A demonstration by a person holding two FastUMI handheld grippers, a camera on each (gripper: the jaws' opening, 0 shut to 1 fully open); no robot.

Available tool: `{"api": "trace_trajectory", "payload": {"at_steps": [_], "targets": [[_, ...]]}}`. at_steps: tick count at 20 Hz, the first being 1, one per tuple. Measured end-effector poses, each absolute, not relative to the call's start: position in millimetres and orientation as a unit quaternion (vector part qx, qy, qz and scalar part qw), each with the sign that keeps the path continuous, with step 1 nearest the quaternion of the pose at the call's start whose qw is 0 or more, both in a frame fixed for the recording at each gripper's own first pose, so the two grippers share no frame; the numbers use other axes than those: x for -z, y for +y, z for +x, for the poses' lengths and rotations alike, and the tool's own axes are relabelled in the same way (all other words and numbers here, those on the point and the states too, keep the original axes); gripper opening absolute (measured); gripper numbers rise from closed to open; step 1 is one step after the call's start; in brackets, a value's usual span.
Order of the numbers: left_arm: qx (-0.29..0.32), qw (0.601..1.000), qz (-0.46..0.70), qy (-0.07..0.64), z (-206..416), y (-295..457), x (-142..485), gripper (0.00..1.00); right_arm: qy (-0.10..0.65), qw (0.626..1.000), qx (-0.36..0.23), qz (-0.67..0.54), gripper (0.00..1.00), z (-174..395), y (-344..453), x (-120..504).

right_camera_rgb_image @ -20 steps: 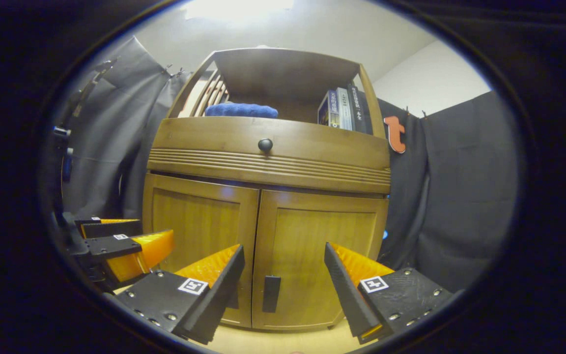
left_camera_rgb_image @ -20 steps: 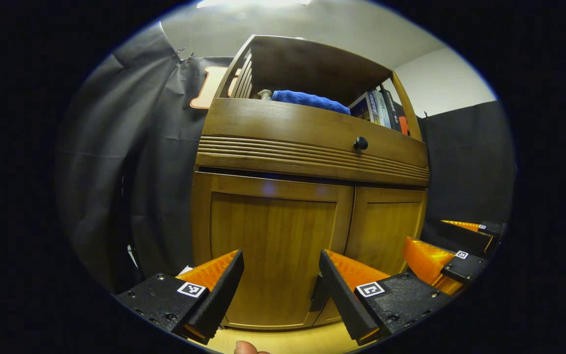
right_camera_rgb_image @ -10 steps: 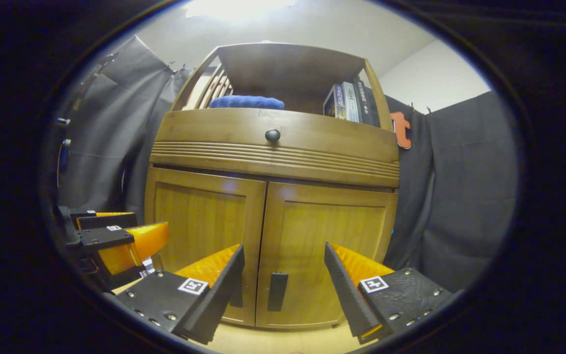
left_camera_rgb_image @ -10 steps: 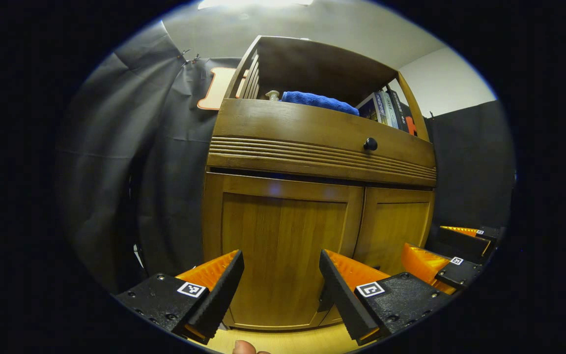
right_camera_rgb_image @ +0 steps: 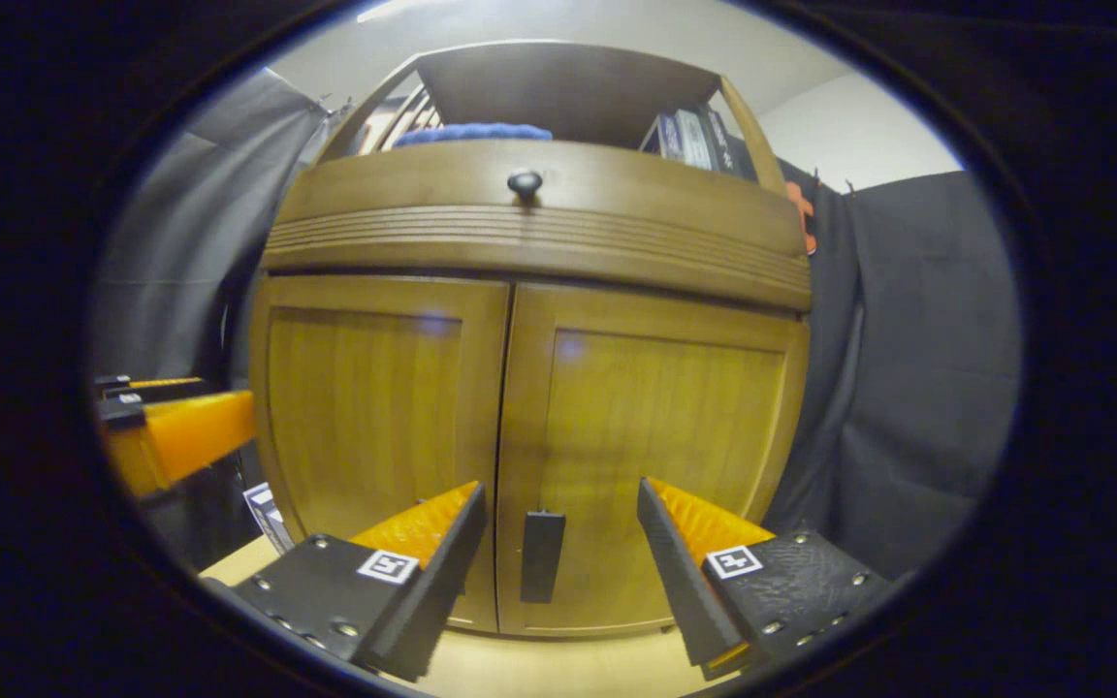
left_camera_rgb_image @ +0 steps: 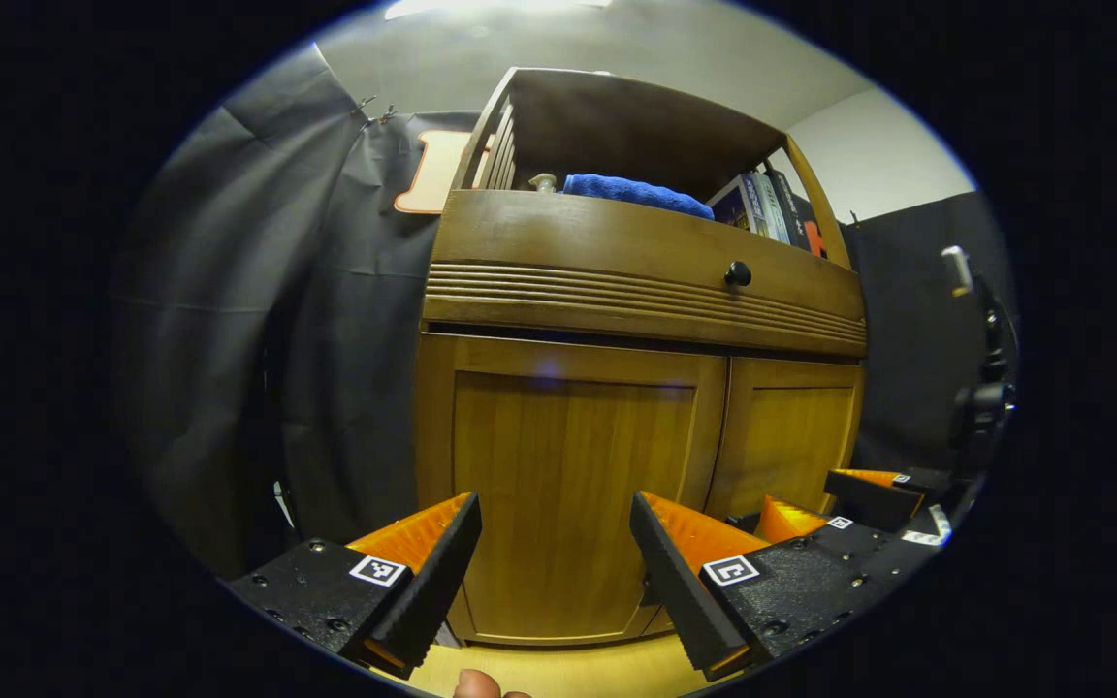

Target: Open the right door of the double-door shoe cabinet with the right hand, and open the left door with the left hand.

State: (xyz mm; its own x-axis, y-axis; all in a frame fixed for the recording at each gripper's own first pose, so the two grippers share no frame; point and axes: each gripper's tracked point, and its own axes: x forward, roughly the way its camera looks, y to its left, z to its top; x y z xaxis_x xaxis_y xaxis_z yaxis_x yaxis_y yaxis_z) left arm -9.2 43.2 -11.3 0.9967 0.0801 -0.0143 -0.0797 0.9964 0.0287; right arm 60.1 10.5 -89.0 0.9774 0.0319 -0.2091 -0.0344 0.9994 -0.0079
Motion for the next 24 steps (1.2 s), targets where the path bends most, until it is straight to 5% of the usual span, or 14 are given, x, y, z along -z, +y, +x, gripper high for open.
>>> {"api": "trace_trajectory", "payload": {"at_steps": [5,8,9,10,12,15,24], "targets": [[-0.078,0.996,0.036,0.0,-14,78,6,0.96,0.146,0.989,-0.021,0.0,0.57,88,20,126],[-0.102,0.994,0.047,-0.001,-16,96,5,0.95,0.166,0.986,-0.022,0.004,0.55,99,24,141],[-0.107,0.993,0.046,0.0,-17,99,5,0.96,0.169,0.985,-0.02,0.008,0.39,106,25,146],[-0.11,0.993,0.045,0.0,-18,100,6,0.95,0.176,0.984,-0.02,0.009,0.34,104,25,148],[-0.109,0.993,0.04,0.002,-17,100,9,0.95,0.177,0.984,-0.019,0.02,0.39,102,25,146],[-0.1,0.994,0.038,0.006,-14,95,11,0.92,0.184,0.982,-0.015,0.032,0.27,100,25,147],[-0.058,0.998,0.031,0.002,-15,66,10,0.92,0.18,0.982,-0.001,0.048,0.27,50,1,137]]}}
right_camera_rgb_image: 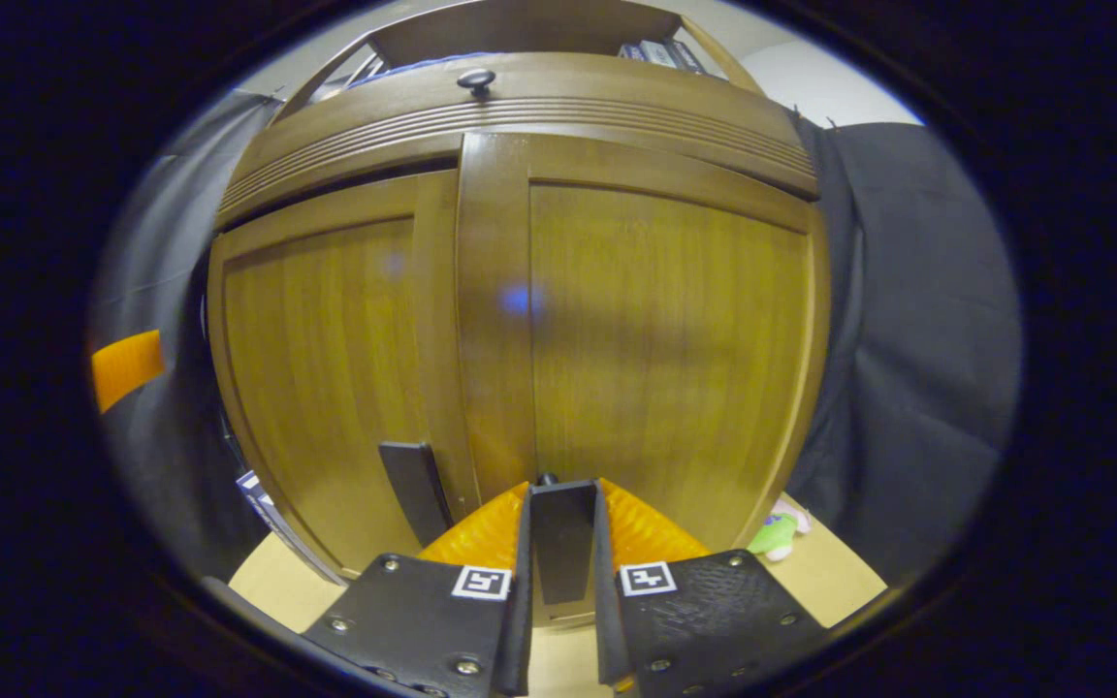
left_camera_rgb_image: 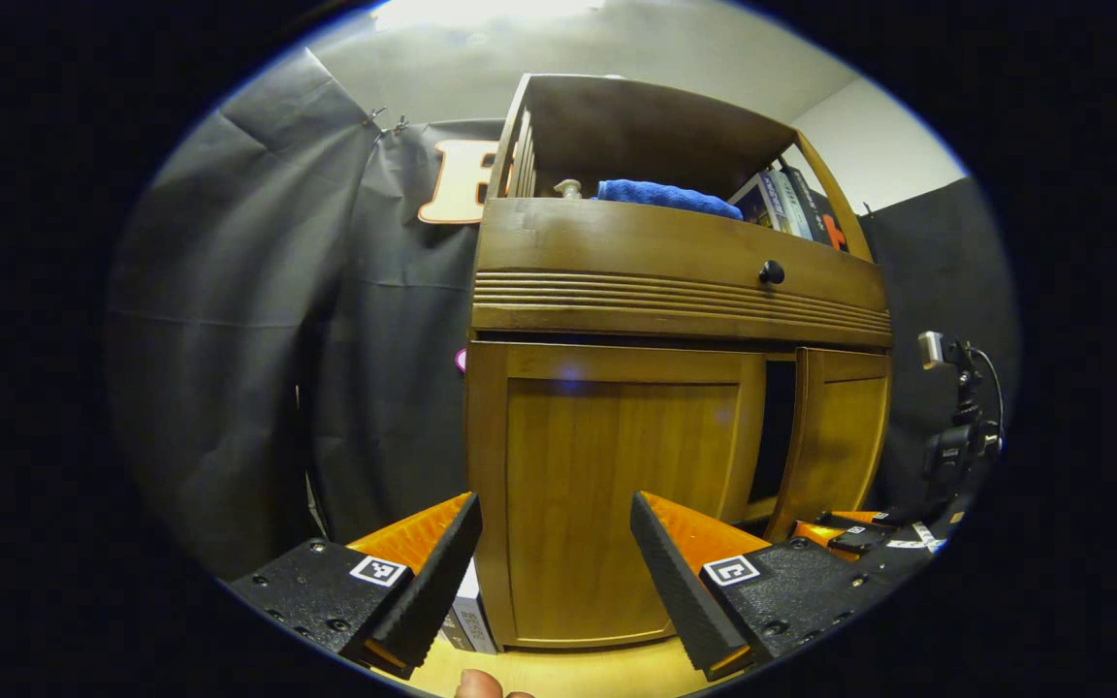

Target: Open the right door of the double-door shoe cabinet with the right hand, and open the left door with the left hand.

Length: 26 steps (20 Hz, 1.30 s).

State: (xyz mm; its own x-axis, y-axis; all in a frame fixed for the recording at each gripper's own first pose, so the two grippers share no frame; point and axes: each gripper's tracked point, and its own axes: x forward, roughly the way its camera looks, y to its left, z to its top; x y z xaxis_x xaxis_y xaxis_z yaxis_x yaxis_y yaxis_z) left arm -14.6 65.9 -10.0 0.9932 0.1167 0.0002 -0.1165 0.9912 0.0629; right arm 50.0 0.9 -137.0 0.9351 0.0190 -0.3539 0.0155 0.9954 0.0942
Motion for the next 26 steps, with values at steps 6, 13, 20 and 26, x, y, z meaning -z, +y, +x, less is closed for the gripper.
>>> {"api": "trace_trajectory", "payload": {"at_steps": [6,13,20,26], "targets": [[-0.012,0.999,0.032,0.003,-19,32,12,0.92,0.181,0.981,0.026,0.064,0.27,14,-19,138],[0.038,0.999,0.035,-0.001,-27,-9,12,0.95,0.181,0.978,0.064,0.081,0.26,-25,-52,134],[0.072,0.997,0.034,0.003,-39,-42,15,0.93,0.175,0.976,0.103,0.076,0.26,-60,-88,128],[0.088,0.996,0.027,0.007,-42,-71,19,0.92,0.173,0.974,0.125,0.078,0.26,-79,-121,124]]}}
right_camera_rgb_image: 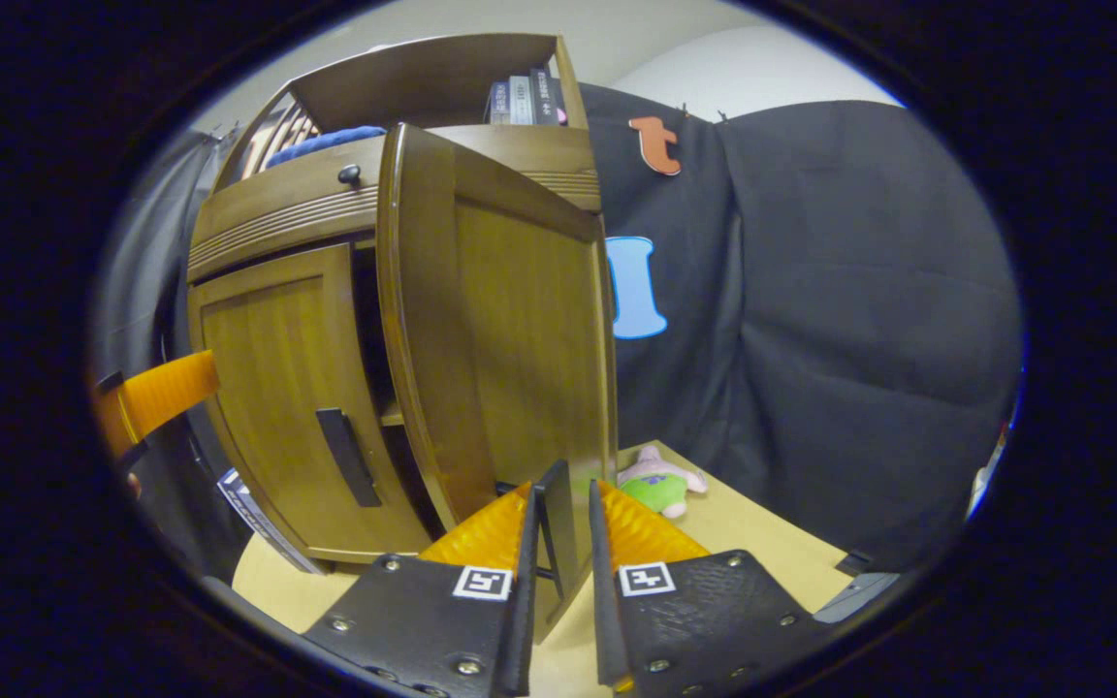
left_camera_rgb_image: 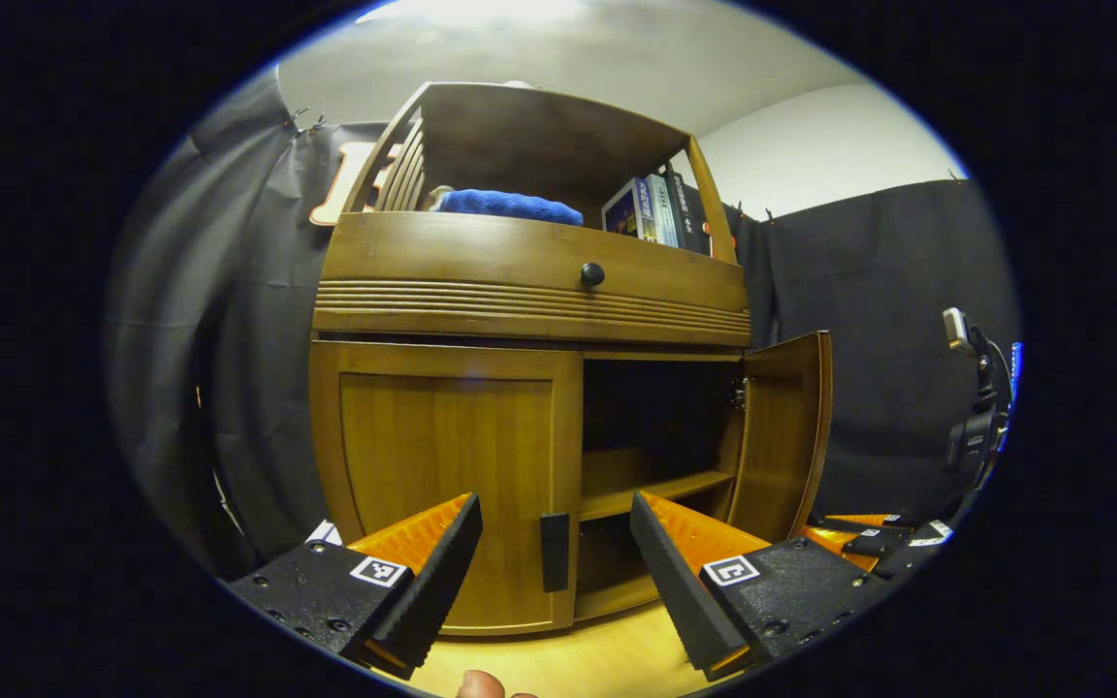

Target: Open the right door of the double-door shoe cabinet with the right hand, and open the left door with the left hand.

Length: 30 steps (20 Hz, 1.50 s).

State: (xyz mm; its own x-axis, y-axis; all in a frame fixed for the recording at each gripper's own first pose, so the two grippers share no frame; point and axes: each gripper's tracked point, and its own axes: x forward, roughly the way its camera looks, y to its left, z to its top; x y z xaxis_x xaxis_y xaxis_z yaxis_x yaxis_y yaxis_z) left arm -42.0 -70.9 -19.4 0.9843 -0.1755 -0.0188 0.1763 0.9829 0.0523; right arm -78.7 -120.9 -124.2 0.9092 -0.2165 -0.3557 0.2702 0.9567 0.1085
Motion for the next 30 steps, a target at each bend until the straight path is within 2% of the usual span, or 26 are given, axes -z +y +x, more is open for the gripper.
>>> {"api": "trace_trajectory", "payload": {"at_steps": [3,4,5,7,8,14,15,19,21,22,24,26,27,28,30], "targets": [[0.094,0.995,0.029,0.009,-42,-86,20,0.92,0.17,0.974,0.129,0.079,0.26,-83,-138,123],[0.096,0.995,0.029,0.009,-41,-91,21,0.95,0.17,0.974,0.128,0.081,0.26,-86,-141,123],[0.097,0.995,0.029,0.011,-41,-96,23,0.92,0.169,0.974,0.128,0.082,0.26,-88,-146,123],[0.099,0.995,0.027,0.015,-40,-108,25,0.95,0.168,0.974,0.129,0.083,0.26,-90,-157,123],[0.098,0.995,0.026,0.016,-39,-113,26,0.92,0.167,0.974,0.127,0.084,0.26,-91,-162,122],[0.094,0.995,0.024,0.023,-31,-153,32,0.92,0.162,0.977,0.105,0.086,0.26,-96,-191,116],[0.093,0.995,0.024,0.024,-29,-160,33,0.92,0.161,0.978,0.1,0.083,0.19,-97,-197,116],[0.087,0.995,0.029,0.024,-26,-189,35,0.92,0.162,0.982,0.064,0.073,0.18,-94,-210,116],[0.076,0.996,0.032,0.022,-23,-198,35,0.92,0.161,0.984,0.045,0.068,0.18,-91,-214,115],[0.071,0.997,0.033,0.021,-21,-201,35,0.95,0.16,0.984,0.039,0.069,0.18,-90,-216,115],[0.057,0.997,0.036,0.021,-18,-204,37,0.92,0.16,0.984,0.03,0.073,0.18,-90,-223,115],[0.036,0.998,0.038,0.024,-12,-200,41,0.95,0.16,0.984,0.021,0.074,0.18,-91,-231,115],[0.023,0.999,0.04,0.026,-8,-196,44,0.92,0.161,0.984,0.018,0.074,0.18,-92,-233,116],[0.008,0.999,0.041,0.028,-4,-191,47,0.95,0.161,0.984,0.014,0.072,0.18,-92,-235,115],[-0.022,0.998,0.044,0.032,4,-178,52,0.92,0.16,0.984,0.006,0.072,0.18,-93,-239,114]]}}
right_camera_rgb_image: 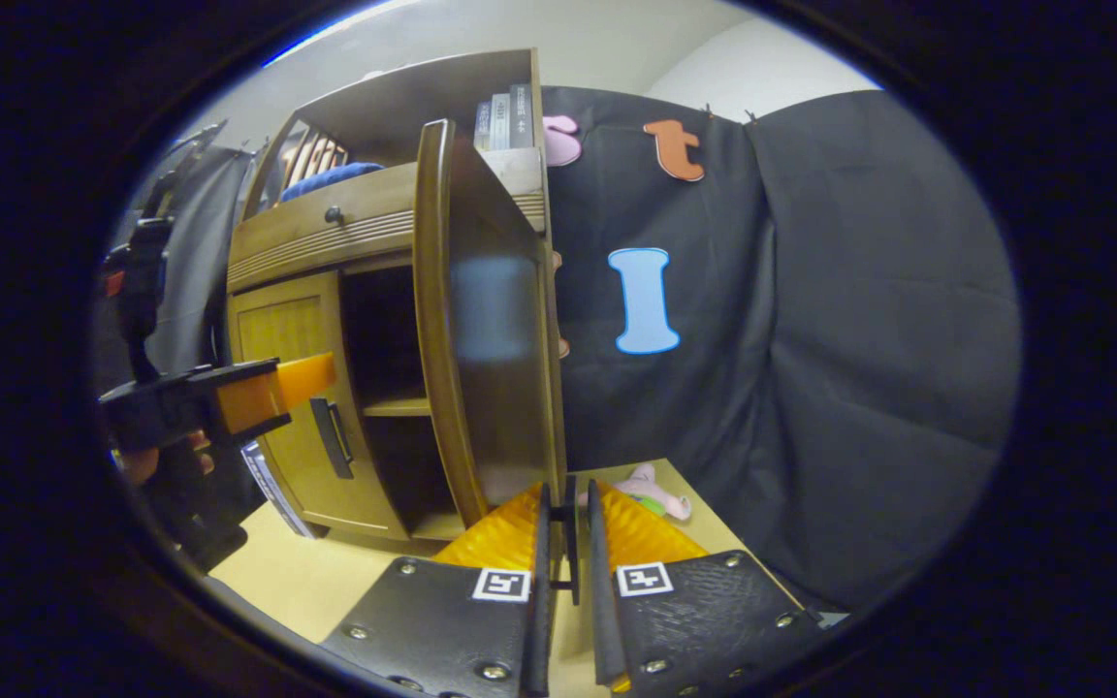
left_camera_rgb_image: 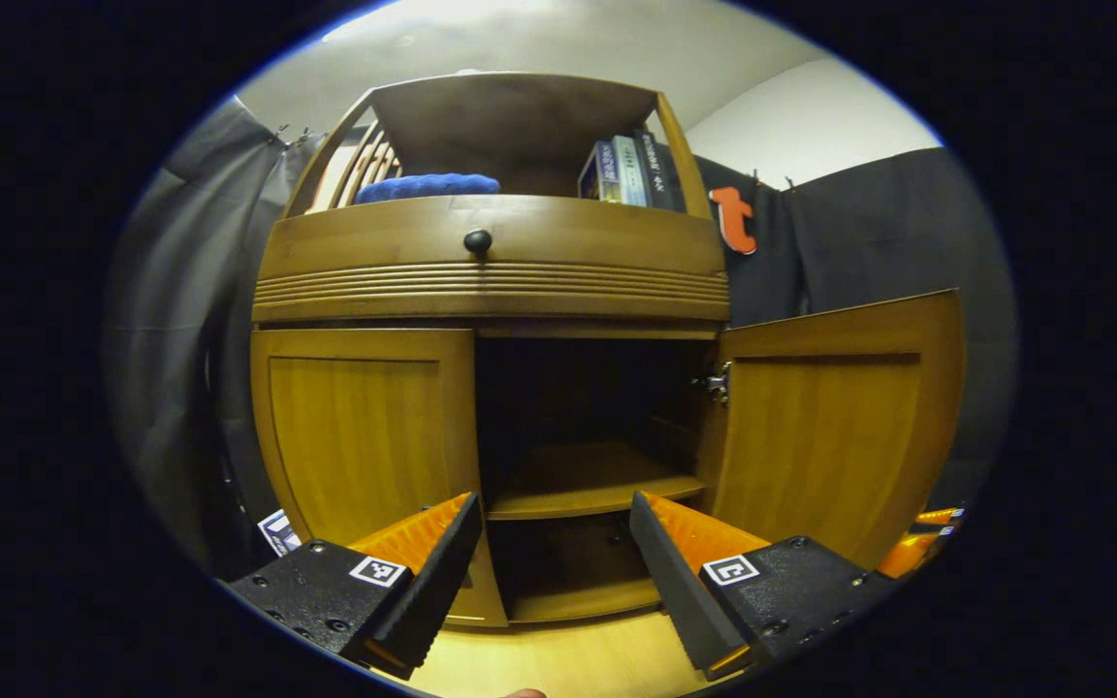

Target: Open the right door of the double-door shoe cabinet with the right hand, and open the left door with the left hand.

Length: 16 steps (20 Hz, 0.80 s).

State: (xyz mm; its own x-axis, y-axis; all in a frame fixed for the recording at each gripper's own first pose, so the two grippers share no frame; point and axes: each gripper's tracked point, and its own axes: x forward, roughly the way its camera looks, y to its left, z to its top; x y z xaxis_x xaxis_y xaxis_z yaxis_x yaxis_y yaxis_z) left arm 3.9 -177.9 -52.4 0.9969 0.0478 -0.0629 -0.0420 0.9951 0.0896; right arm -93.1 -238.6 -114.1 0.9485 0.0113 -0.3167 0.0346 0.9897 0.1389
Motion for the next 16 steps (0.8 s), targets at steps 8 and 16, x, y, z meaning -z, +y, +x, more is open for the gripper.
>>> {"api": "trace_trajectory", "payload": {"at_steps": [8,16], "targets": [[-0.132,0.988,0.064,0.052,43,-102,80,0.95,0.159,0.984,-0.009,0.078,0.18,-94,-244,117],[-0.158,0.982,0.049,0.092,81,-69,123,0.91,0.16,0.984,0.018,0.075,0.18,-96,-264,119]]}}
